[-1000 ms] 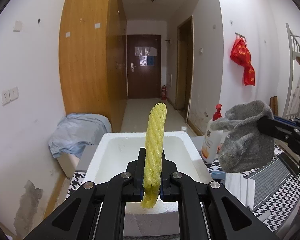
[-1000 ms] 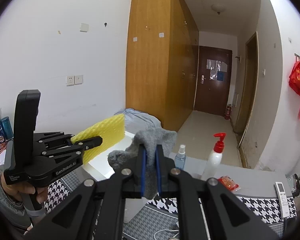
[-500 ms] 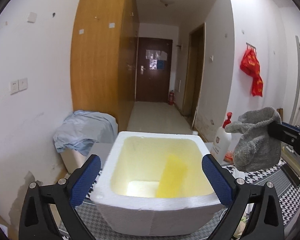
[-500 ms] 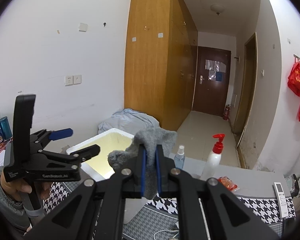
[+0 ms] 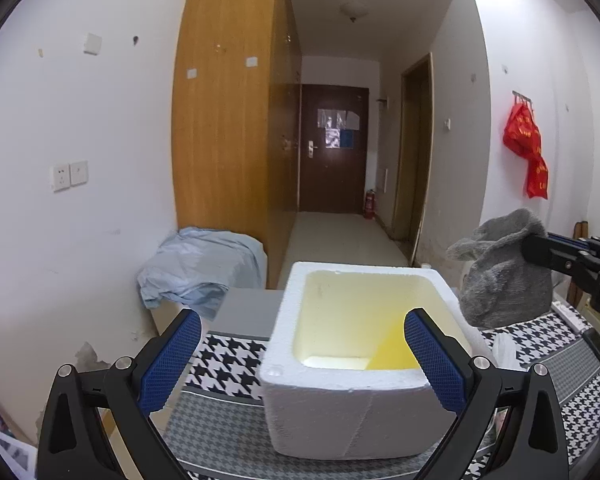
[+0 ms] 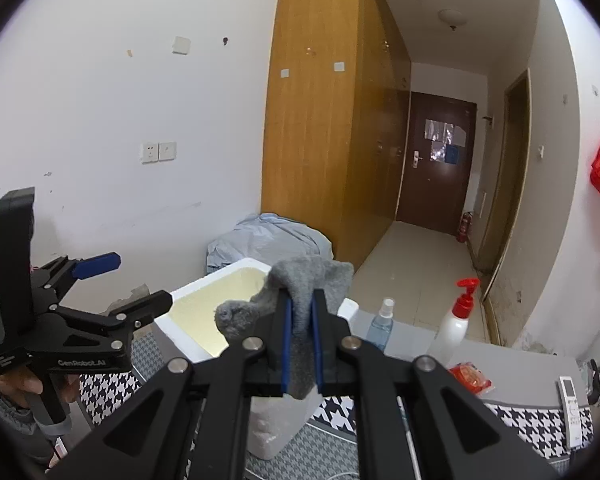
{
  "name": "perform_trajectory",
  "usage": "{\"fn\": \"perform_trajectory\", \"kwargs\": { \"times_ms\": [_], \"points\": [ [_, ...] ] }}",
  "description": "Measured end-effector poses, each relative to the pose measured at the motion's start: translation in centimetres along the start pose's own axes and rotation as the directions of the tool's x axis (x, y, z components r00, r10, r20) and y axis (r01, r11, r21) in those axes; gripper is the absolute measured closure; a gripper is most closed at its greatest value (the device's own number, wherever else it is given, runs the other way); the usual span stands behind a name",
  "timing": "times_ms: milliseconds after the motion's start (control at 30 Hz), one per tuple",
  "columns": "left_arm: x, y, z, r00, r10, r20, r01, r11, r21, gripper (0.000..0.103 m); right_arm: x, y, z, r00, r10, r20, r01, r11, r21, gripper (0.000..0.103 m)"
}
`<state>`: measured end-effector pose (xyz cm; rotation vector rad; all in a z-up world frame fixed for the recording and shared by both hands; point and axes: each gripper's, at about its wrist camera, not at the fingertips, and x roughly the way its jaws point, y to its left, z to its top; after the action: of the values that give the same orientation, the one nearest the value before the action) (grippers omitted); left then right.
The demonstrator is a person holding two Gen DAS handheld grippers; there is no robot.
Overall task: Organize soft objects
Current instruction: 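Lower the right gripper over the box and release the grey sock inside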
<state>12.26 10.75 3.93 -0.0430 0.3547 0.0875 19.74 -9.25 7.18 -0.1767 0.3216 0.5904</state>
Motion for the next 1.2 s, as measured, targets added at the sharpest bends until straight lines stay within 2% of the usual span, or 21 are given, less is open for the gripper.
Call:
{"fn": "perform_trajectory", "kwargs": {
  "times_ms": [300, 833, 867, 933, 967, 1000, 1067, 1167, 1200],
  "points": [
    [-1.0, 1.0, -0.4, 0.999, 0.032, 0.026, -0.032, 0.999, 0.001, 0.001, 1.6, 0.8, 0.4, 0.998, 0.058, -0.016, -0.058, 0.998, -0.005, 0.091],
    [-2.5, 3.0, -0.9, 0.994, 0.103, 0.031, -0.102, 0.995, -0.006, 0.001, 4.2, 1.9, 1.0, 0.993, 0.105, -0.062, -0.107, 0.994, -0.024, 0.091],
    [-2.7, 3.1, -0.9, 0.994, 0.107, 0.035, -0.107, 0.994, -0.005, 0.001, 4.5, 2.0, 1.0, 0.992, 0.105, -0.069, -0.107, 0.994, -0.023, 0.087],
    [-2.9, 3.2, -0.8, 0.993, 0.111, 0.039, -0.110, 0.994, -0.008, 0.001, 4.9, 1.8, 0.9, 0.990, 0.118, -0.075, -0.119, 0.993, -0.011, 0.063],
    [-2.9, 3.3, -0.7, 0.993, 0.112, 0.039, -0.111, 0.994, -0.010, 0.001, 5.0, 1.8, 0.9, 0.990, 0.121, -0.074, -0.122, 0.993, -0.006, 0.046],
    [-2.9, 3.4, -0.7, 0.993, 0.112, 0.040, -0.111, 0.994, -0.012, 0.001, 5.0, 1.7, 0.8, 0.991, 0.115, -0.070, -0.115, 0.993, -0.001, 0.033],
    [-2.9, 3.4, -0.7, 0.993, 0.112, 0.038, -0.111, 0.994, -0.015, 0.001, 4.9, 1.5, 0.8, 0.993, 0.103, -0.054, -0.103, 0.995, 0.005, 0.028],
    [-2.6, 3.3, -0.8, 0.994, 0.106, 0.034, -0.106, 0.994, -0.015, 0.001, 4.6, 1.5, 0.9, 0.993, 0.103, -0.053, -0.104, 0.995, 0.000, 0.026],
    [-2.7, 3.4, -0.8, 0.994, 0.105, 0.035, -0.104, 0.994, -0.016, 0.001, 4.5, 1.5, 0.9, 0.994, 0.100, -0.052, -0.100, 0.995, -0.004, 0.022]
  ]
}}
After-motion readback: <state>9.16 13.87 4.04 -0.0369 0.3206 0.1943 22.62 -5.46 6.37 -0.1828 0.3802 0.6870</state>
